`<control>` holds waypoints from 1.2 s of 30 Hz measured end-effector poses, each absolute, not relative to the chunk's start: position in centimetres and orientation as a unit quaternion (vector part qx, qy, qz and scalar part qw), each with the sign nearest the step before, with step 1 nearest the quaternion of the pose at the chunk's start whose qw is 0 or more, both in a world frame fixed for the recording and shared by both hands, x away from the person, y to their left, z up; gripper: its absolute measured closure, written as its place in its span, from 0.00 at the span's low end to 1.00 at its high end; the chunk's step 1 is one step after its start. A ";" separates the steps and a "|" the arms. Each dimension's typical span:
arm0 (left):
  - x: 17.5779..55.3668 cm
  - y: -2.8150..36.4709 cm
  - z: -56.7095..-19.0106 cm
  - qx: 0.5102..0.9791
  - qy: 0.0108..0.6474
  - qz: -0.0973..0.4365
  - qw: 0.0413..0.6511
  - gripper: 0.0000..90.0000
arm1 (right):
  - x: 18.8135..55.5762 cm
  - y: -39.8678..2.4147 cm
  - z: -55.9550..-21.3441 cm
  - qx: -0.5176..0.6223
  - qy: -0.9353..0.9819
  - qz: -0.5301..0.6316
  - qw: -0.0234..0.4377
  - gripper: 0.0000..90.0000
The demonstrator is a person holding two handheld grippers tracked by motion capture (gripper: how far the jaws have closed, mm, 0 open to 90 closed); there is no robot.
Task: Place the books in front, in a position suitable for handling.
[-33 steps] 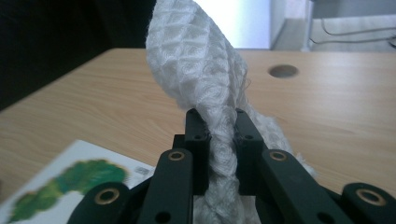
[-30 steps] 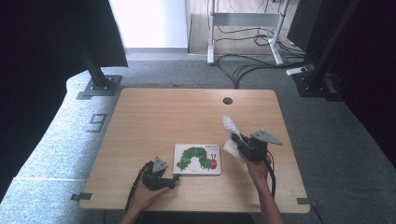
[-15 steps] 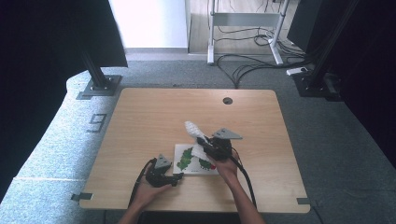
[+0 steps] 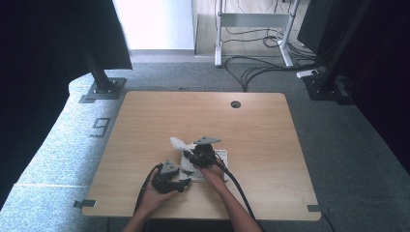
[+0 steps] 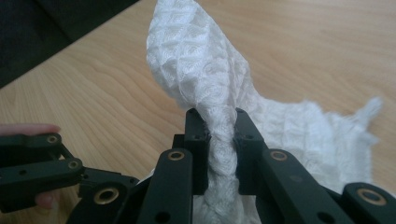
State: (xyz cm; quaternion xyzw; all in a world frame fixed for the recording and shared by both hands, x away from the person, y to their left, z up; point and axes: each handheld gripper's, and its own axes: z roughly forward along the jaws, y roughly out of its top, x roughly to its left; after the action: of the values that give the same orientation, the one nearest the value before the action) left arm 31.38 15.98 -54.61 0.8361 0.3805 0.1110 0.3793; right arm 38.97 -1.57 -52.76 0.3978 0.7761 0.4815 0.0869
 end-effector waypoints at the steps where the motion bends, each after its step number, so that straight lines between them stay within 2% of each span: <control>1: 31.4 16.0 -54.6 0.836 0.381 0.111 0.379 0.37 | 39.0 -1.4 -52.9 0.399 0.778 0.478 0.085 0.87; 7: 31.4 15.9 -54.6 0.836 0.381 0.114 0.378 0.37 | 39.2 -0.8 -53.6 0.406 0.791 0.453 0.069 0.87; 17: 31.3 15.9 -54.6 0.836 0.381 0.114 0.378 0.37 | 38.9 -1.9 -53.2 0.414 0.787 0.448 0.091 0.86; 36: 31.3 15.9 -54.6 0.837 0.381 0.115 0.377 0.37 | 38.9 -10.3 -53.8 0.489 0.751 0.427 0.119 0.86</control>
State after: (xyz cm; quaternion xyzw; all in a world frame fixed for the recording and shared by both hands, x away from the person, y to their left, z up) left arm 31.31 15.85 -54.62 0.8365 0.3808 0.1150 0.3767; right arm 38.95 -10.27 -53.84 0.4887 0.7513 0.4272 0.1191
